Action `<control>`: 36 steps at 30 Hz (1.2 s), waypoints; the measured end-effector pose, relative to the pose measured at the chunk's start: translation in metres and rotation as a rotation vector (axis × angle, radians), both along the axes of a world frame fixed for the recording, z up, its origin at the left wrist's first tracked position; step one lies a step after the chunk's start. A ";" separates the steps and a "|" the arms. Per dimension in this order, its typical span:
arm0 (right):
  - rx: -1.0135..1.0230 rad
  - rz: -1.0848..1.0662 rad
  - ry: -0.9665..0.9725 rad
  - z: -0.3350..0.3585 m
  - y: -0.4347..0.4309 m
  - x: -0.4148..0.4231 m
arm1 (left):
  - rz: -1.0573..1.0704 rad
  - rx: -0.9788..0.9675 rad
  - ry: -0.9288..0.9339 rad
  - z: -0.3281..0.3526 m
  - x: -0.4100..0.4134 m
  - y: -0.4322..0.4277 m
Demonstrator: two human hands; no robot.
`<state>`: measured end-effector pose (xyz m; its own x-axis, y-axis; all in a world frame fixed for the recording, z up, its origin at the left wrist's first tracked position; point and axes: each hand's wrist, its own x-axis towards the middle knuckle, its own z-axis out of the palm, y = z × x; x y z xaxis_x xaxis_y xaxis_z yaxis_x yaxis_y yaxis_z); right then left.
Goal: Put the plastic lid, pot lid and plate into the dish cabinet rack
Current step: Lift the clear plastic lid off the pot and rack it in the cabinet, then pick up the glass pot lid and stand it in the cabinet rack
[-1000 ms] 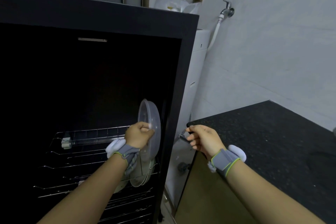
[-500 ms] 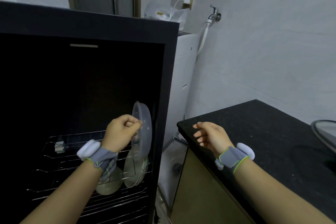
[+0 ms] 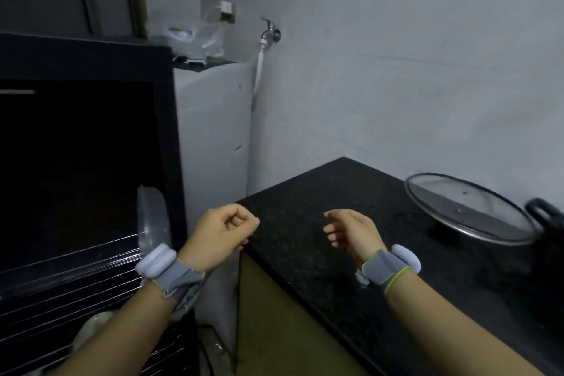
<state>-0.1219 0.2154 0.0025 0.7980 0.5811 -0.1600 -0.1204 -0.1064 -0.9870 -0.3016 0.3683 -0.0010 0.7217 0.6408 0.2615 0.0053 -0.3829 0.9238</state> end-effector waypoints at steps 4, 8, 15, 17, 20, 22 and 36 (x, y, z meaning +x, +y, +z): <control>-0.005 -0.103 0.000 -0.007 -0.036 0.027 | -0.102 -0.050 0.039 0.001 0.043 -0.025; 0.033 -0.221 0.007 -0.008 -0.068 0.050 | -0.206 -0.075 0.076 0.008 0.079 -0.048; 0.121 -0.439 0.163 -0.008 -0.133 0.092 | -0.329 -0.070 0.134 0.011 0.140 -0.107; 0.140 -0.466 0.248 -0.007 -0.139 0.094 | -0.335 -0.062 0.145 0.010 0.148 -0.117; 0.223 -0.508 0.356 -0.007 -0.149 0.105 | -0.370 -0.071 0.153 0.005 0.161 -0.129; 0.271 -0.542 0.395 -0.006 -0.159 0.113 | -0.386 -0.043 0.166 0.000 0.172 -0.141; 0.269 -0.558 0.312 0.009 -0.174 0.150 | -0.286 0.581 0.237 -0.004 0.249 -0.183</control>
